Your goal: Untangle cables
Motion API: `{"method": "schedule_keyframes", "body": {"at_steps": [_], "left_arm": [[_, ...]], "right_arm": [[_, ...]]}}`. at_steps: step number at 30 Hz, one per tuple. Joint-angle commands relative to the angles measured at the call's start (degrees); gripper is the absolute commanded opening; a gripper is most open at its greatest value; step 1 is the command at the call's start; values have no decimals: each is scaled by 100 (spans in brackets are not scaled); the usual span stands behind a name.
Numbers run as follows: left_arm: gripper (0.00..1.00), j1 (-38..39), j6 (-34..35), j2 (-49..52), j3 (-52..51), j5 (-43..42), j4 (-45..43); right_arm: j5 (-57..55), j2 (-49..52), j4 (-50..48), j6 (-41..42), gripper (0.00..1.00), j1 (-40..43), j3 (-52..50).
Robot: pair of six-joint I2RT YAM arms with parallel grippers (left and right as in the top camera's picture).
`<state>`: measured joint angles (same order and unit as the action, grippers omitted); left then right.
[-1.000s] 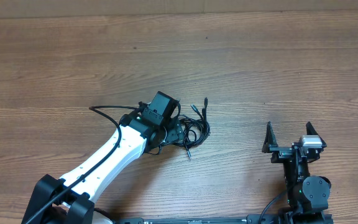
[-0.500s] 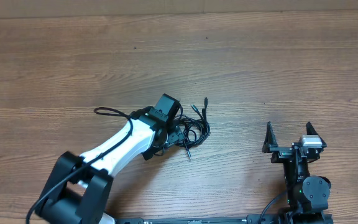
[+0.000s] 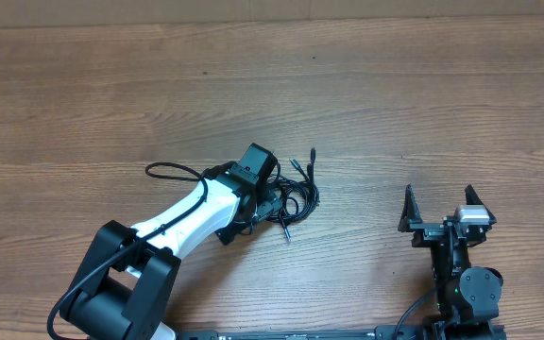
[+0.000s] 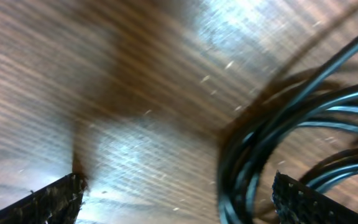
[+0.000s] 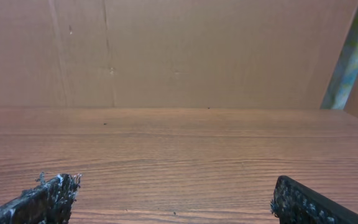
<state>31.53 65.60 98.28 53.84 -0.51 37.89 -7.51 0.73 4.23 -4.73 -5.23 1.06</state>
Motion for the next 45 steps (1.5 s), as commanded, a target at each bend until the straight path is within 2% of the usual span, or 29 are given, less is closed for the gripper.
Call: {"method": "schedule_keyframes", "body": {"at_steps": [1,7,14,22,26,30,38,45], "left_arm": [[95,42,175,120,96,216,-136],[76,44,175,120,96,284,-192],[49,52,175,151,96,433,-216],[43,223,173,173,96,466,-452],[37,304,175,173,96,481,-595],[29,328,168,173,96,581,-608],[4,328,166,173,96,695,-481],[4,328,-229,166,120,632,-470]], "right_arm": [[-37,-50,-22,-26,100,-11,-57],[-37,-50,-22,-26,100,-11,-57],[-37,-50,-22,-26,100,-11,-57],[-37,-50,-22,-26,100,-11,-57],[-37,-50,-22,-26,100,-11,-57],[-37,-50,-22,-26,100,-11,-57],[-37,-50,-22,-26,100,-11,-57],[-37,-50,-22,-26,100,-11,-57]]}}
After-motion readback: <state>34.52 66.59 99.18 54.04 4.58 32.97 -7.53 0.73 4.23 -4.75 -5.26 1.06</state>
